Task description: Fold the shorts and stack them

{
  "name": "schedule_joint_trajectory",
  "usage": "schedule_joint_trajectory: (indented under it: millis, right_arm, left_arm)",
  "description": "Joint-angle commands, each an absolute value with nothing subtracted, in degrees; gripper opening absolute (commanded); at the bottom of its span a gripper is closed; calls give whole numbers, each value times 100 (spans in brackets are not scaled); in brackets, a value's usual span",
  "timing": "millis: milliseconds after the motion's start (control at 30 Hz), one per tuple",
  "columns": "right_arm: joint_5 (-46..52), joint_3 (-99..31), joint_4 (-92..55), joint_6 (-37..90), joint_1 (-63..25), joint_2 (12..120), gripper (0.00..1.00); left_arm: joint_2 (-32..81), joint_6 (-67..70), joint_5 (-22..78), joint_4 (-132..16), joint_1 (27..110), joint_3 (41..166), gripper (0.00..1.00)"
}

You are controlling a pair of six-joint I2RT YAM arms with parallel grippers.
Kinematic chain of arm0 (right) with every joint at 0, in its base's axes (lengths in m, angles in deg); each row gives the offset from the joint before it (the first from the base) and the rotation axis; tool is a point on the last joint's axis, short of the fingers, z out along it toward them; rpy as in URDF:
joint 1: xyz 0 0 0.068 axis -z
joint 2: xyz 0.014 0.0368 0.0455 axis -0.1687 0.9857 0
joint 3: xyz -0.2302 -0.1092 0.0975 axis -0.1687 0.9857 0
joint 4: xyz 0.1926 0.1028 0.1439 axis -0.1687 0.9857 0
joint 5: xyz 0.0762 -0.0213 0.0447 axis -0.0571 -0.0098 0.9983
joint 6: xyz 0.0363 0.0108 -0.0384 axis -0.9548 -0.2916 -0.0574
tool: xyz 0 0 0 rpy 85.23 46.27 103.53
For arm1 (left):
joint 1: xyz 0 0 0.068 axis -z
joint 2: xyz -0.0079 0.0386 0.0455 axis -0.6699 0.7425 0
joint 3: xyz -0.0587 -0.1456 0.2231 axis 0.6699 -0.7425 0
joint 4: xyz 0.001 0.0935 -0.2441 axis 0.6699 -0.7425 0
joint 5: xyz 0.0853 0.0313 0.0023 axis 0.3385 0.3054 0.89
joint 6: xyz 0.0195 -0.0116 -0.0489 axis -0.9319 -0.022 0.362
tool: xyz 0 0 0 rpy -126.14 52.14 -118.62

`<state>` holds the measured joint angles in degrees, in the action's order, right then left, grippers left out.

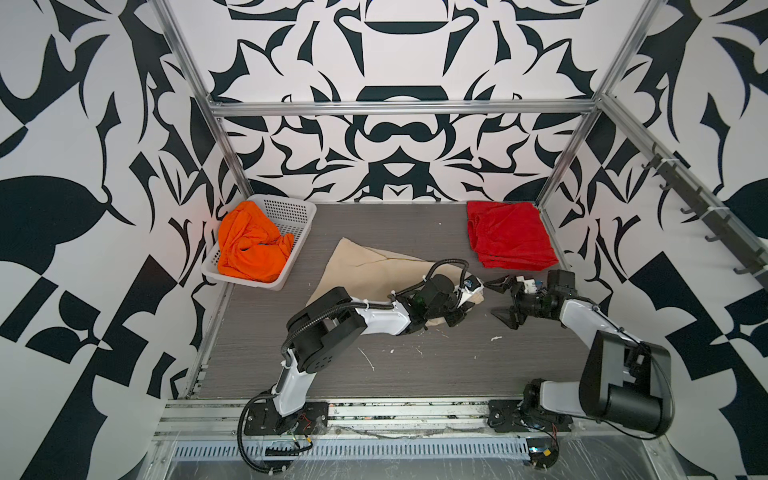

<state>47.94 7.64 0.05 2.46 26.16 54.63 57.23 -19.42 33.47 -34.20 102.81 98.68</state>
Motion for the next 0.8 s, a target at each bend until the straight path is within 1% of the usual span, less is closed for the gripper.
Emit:
schedule_joint_trajectory:
  millis: [0, 267, 567, 633, 700, 733, 767]
  right_arm:
    - [4974, 781, -315, -31, 2460, 5440, 100]
    - [4973, 808, -1026, -585, 2230, 5633, 100]
    - [4935, 884, -1938, -1119, 1685, 6116, 99]
    - [4926, 896, -2102, -1216, 1556, 6213, 98]
    - [4902, 949, -2225, -1269, 1478, 6263, 96]
    - [4892, 994, -2290, -1275, 1480, 6286, 95]
    - [4886, 1021, -2299, -1218, 1481, 6315, 93]
  left_arm:
    - [5506, -1860, 3259, -3057, 10269, 9786, 25]
    - [5535, -2003, 3090, -2989, 10269, 9706, 25]
    - [5507, -1934, 3076, -2844, 10266, 9665, 26]
    - [5506, -1897, 3080, -2851, 10265, 9657, 31]
    - [5471, -1868, 3094, -2866, 10270, 9630, 44]
    - [5416, -1838, 3150, -2892, 10274, 9601, 53]
    - [5348, -1810, 3206, -2915, 10273, 9557, 59]
